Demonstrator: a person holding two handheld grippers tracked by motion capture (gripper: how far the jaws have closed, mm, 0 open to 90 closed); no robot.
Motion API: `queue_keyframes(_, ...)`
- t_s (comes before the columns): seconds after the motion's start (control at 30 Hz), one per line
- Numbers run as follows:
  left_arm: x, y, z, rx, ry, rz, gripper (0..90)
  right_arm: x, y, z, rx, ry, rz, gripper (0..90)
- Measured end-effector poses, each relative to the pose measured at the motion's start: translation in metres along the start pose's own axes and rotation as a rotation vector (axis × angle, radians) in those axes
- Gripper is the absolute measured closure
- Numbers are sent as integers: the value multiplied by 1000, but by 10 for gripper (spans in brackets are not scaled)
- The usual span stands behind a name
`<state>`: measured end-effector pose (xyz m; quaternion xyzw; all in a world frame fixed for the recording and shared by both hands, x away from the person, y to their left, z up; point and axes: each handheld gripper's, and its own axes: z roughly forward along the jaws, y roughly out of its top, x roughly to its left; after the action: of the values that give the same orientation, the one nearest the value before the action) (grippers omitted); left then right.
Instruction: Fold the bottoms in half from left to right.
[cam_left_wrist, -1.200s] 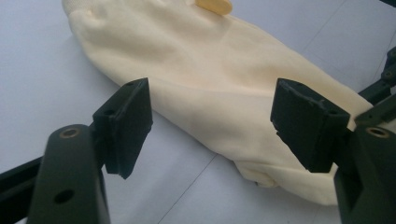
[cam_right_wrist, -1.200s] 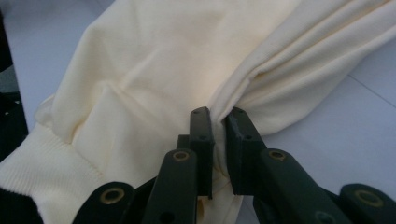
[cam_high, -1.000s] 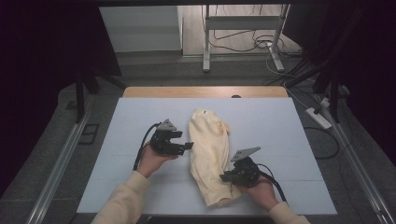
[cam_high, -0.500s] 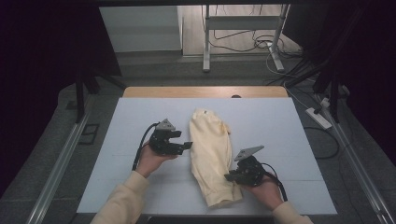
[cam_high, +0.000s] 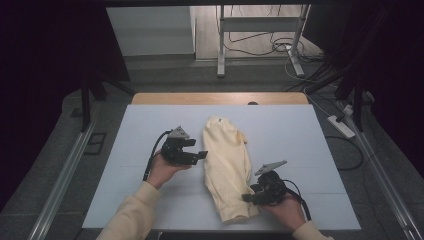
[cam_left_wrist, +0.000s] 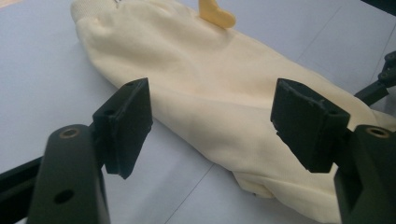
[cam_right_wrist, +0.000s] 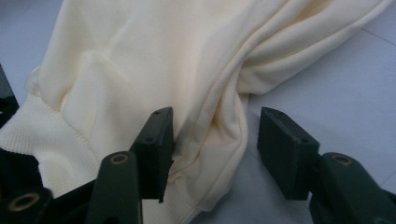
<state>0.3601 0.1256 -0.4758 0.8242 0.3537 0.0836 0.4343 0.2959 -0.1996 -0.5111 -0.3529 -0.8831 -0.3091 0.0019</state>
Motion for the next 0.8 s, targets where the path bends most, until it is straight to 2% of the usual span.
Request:
queue_keyframes(0.03, 0, 0, 0, 0, -1, 1, 287, 1, 0, 1, 2, 32, 5, 620)
queue_keyframes(0.1, 0, 1, 0, 0, -1, 4, 287, 4, -1, 3, -4, 57, 1, 725)
queue_keyframes(0.2, 0, 2, -2, -6, 2, 2, 287, 7, 1, 6, -15, 74, -1, 778)
queue_keyframes(0.37, 4, 0, -7, -17, 11, -13, 287, 8, 5, 15, -34, 151, 12, 801)
queue_keyframes(0.5, 5, 0, -8, -20, 14, -19, 287, 16, 12, 24, -39, 182, -14, 804)
queue_keyframes(0.63, 5, 0, -8, -19, 13, -17, 287, 23, 17, 30, -43, 189, -35, 804)
queue_keyframes(0.8, 5, 0, -7, -16, 10, -16, 287, 23, 16, 27, -35, 177, -43, 808)
